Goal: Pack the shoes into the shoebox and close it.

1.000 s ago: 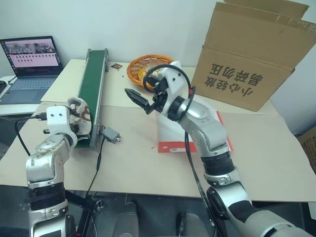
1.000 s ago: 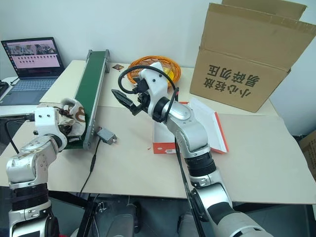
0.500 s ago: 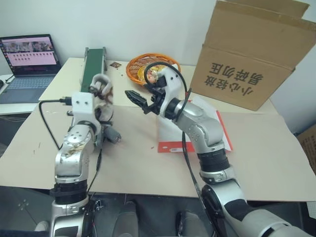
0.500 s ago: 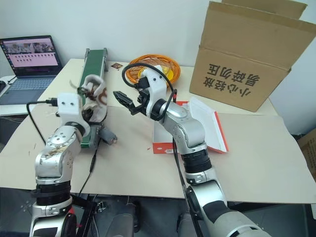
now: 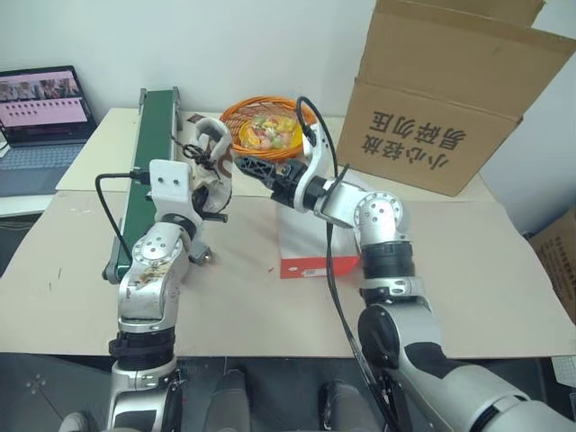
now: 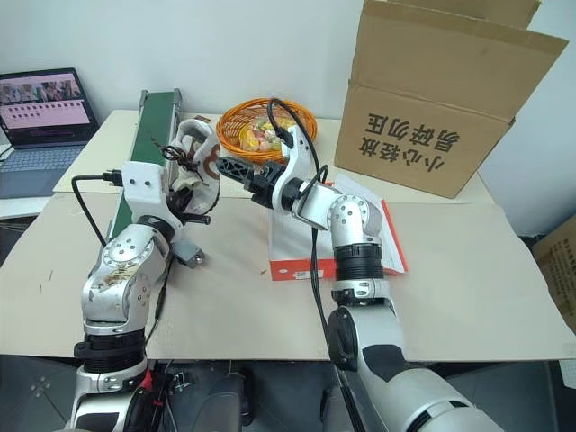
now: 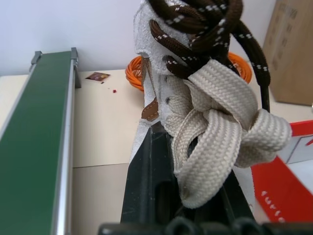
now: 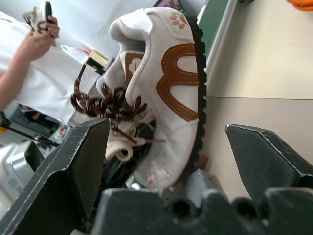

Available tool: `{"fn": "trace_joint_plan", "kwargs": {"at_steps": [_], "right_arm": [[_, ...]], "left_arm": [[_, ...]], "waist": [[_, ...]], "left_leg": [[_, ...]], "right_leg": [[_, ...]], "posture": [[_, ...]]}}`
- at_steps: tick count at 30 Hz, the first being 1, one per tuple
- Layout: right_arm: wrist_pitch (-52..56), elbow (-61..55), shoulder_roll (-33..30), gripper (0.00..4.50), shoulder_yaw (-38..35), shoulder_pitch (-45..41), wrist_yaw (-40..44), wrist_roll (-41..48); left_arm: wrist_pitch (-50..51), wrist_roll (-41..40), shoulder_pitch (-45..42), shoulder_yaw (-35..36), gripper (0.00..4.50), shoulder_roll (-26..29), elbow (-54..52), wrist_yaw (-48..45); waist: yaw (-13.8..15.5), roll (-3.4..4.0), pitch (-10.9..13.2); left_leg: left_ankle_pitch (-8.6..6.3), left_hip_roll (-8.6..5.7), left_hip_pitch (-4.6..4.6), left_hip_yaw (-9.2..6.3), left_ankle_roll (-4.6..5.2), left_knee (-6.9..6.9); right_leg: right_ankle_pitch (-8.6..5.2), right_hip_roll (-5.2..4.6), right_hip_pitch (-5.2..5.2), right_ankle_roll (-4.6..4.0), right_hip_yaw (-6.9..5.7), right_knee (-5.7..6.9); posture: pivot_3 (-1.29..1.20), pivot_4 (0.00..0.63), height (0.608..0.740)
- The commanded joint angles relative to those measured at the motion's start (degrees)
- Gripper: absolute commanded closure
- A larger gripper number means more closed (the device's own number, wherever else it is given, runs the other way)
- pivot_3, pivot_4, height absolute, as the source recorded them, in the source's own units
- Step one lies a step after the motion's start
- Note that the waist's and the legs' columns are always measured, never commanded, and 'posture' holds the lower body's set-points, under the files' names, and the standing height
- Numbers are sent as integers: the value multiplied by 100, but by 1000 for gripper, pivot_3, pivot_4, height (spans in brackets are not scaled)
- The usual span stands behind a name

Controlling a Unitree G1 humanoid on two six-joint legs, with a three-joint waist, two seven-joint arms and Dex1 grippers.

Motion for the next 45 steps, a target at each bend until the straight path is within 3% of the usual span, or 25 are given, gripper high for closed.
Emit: {"fn": "trace_joint_plan", "kwargs": {"at_steps": [1, 6, 21, 24, 27, 30, 33, 36, 41, 43, 45], "right_arm": [[-373, 397, 155, 0, -237, -447, 111, 243], [-548, 745, 215, 0, -341, -703, 129, 314], [-826, 684, 299, 0, 11, -848, 45, 83], [-847, 540, 325, 698, 69, -790, 42, 102], [-820, 375, 361, 1843, 84, -740, 7, 142], [-792, 257, 409, 2624, 50, -712, -49, 230], [-792, 172, 451, 3122, 47, -700, -70, 279], [-731, 103, 478, 3370, 5, -701, -85, 391], [-551, -30, 511, 3401, -85, -686, -194, 560], [-520, -85, 533, 3402, -99, -660, -270, 593], [-518, -121, 545, 3402, -121, -641, -358, 625]], "left_arm": [[-84, -475, -133, 111, 4478, -206, -451, -156], [492, -1731, -148, 343, 4478, -614, -709, -478], [686, -1870, -9, 48, 4478, -335, -599, -524], [693, -1832, 2, 8, 4500, -274, -605, -515], [688, -1788, 21, -31, 4500, -220, -583, -486], [661, -1773, 31, -72, 4500, -194, -592, -463], [657, -1780, 55, -105, 4500, -170, -614, -456], [650, -1766, 68, -127, 4500, -143, -594, -461], [583, -1684, 67, -168, 4500, -65, -542, -459], [459, -1628, 81, -220, 3643, -5, -537, -518], [398, -1519, 84, -364, 3124, 127, -567, -615]], "waist": [[0, -1, 3], [-21, -2, 4], [-48, 0, 7], [-47, 0, 7], [-47, 0, 8], [-47, 1, 8], [-49, 1, 8], [-47, 1, 8], [-45, 1, 8], [-46, 1, 8], [-46, 1, 8]], "left_leg": [[0, 0, -1, 0, 0, 2], [1, 0, 0, -2, 1, 3], [2, -1, 1, -12, 3, 11], [2, -1, 2, -13, 3, 10], [2, -1, 1, -13, 2, 11], [2, -1, 1, -13, 2, 10], [2, -1, 1, -13, 2, 10], [2, -1, 1, -13, 2, 10], [2, -1, 1, -13, 2, 10], [2, -1, 1, -13, 2, 10], [2, -1, 1, -13, 3, 10]], "right_leg": [[0, 0, 0, 1, 0, 0], [-1, 1, 4, 2, 0, 1], [-1, 6, 12, 5, 0, 2], [-2, 6, 12, 5, -1, 3], [-1, 6, 12, 5, -1, 2], [-2, 6, 11, 5, -1, 2], [-1, 6, 11, 5, -1, 2], [-1, 6, 11, 5, -1, 2], [-1, 6, 12, 5, -1, 2], [-1, 6, 12, 5, -1, 2], [-1, 6, 11, 5, -1, 3]], "posture": [[0, 150, 728], [0, 150, 728], [0, 150, 728], [0, 150, 728], [0, 150, 728], [0, 150, 728], [0, 150, 728], [0, 150, 728], [0, 150, 728], [0, 150, 728], [0, 150, 728]]}}
